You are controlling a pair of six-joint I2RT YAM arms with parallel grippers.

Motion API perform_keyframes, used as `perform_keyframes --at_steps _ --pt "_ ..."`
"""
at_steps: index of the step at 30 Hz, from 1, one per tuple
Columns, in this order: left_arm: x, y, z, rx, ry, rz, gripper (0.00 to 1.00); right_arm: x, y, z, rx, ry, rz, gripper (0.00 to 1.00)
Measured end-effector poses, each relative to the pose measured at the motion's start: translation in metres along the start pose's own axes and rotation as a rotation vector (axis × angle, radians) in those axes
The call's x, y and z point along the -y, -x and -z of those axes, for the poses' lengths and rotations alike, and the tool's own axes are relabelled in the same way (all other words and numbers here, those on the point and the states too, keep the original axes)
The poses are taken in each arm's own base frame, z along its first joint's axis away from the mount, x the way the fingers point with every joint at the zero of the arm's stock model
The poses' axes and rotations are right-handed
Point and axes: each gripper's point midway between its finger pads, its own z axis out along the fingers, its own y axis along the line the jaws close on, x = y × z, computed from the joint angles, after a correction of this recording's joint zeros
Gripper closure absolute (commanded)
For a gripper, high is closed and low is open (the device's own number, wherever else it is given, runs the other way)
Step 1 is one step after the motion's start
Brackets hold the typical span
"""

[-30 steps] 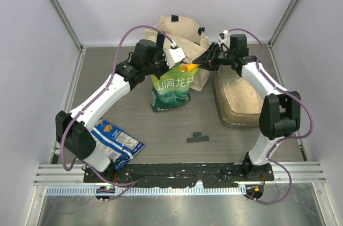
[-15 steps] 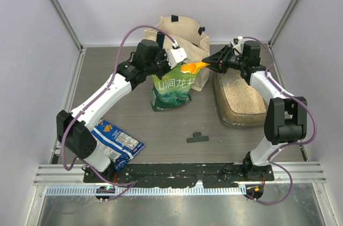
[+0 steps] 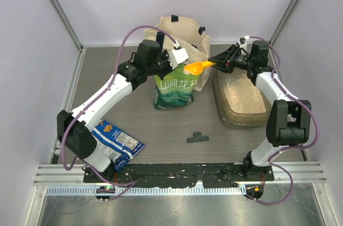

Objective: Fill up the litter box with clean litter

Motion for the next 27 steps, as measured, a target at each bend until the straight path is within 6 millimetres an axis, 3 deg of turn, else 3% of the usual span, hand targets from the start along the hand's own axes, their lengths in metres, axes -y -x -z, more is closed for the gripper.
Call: perform_keyframes --at_steps 7,27 --pt "0.007 0.008 -0.003 0.034 -0.022 -0.011 1.00 -0.004 0.003 0.016 0.021 -0.001 0.000 0.99" --pt "0.017 0.016 -0.008 0.066 -0.056 -0.003 1.00 -0.012 -0.001 0.036 0.077 -0.114 0.069 0.99"
